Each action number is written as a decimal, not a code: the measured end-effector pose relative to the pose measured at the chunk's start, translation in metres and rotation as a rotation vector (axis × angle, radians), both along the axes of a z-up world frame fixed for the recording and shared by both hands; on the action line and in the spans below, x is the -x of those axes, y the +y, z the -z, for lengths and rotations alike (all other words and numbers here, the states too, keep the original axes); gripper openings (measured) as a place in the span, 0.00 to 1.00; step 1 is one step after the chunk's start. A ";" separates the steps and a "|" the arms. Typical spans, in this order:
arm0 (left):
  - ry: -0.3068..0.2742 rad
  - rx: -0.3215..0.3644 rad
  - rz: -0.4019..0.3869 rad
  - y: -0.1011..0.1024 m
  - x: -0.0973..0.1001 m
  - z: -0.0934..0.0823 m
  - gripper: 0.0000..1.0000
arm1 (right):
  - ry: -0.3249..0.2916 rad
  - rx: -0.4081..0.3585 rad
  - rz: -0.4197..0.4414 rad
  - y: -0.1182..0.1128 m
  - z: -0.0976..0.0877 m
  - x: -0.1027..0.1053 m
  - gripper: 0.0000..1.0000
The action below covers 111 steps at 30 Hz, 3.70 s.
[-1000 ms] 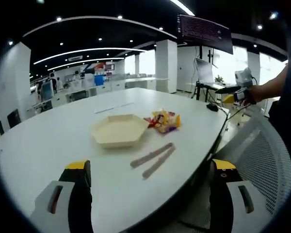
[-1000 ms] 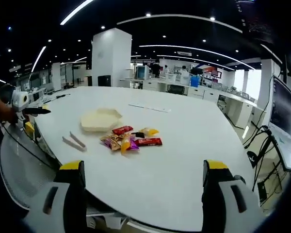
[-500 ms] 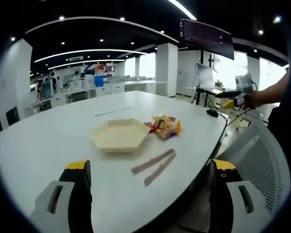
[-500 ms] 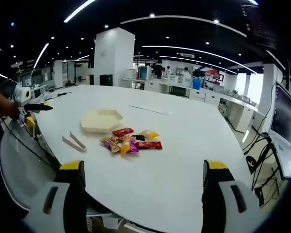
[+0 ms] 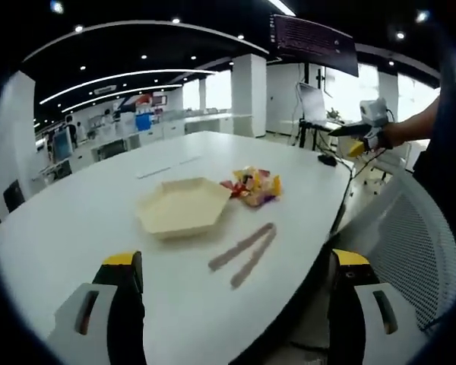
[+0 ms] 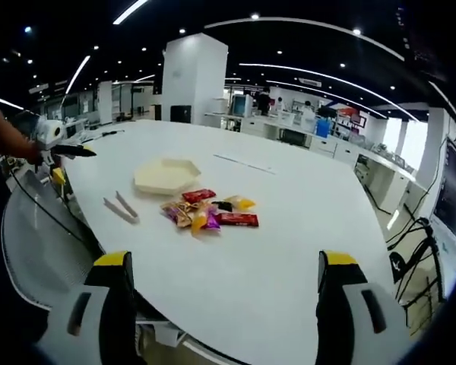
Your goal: Place the target food into the container with the food tongs after gripping and lifting it, then release it inside without dropping or visibly crushing the food.
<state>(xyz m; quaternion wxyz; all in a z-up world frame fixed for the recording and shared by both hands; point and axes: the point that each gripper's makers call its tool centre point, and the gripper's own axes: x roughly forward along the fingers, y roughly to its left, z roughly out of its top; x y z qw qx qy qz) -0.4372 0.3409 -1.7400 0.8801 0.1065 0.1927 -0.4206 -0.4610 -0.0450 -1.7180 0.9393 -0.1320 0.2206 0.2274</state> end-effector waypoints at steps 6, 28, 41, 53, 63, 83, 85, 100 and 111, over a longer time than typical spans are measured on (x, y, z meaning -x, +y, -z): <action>-0.041 -0.043 0.127 -0.039 -0.027 -0.036 0.95 | 0.007 0.016 -0.052 -0.009 -0.003 -0.005 0.99; 0.058 -0.349 0.289 -0.030 -0.045 0.024 0.81 | 0.017 -0.092 -0.066 -0.009 0.008 -0.039 0.99; 0.109 -0.496 0.476 -0.034 -0.037 0.090 0.62 | 0.003 -0.023 -0.090 0.012 -0.002 -0.013 0.99; 0.156 -0.482 0.401 -0.038 -0.046 0.099 0.50 | 0.095 -0.044 -0.150 0.011 0.017 -0.029 0.95; 0.160 -0.542 0.471 -0.046 -0.039 0.112 0.37 | 0.079 -0.058 -0.144 0.017 0.017 -0.029 0.99; 0.143 -0.429 0.380 -0.063 -0.033 0.086 0.03 | 0.067 -0.062 -0.162 0.025 0.007 -0.029 0.99; 0.146 -0.363 0.370 -0.070 -0.034 0.070 0.03 | 0.063 -0.058 -0.165 0.025 0.004 -0.030 0.99; 0.002 -0.127 0.543 -0.113 -0.015 -0.060 0.03 | -0.067 -0.272 -0.309 0.085 -0.130 -0.038 0.77; -0.034 0.021 0.567 -0.157 -0.011 -0.136 0.05 | -0.068 -0.269 -0.519 0.130 -0.158 -0.041 0.54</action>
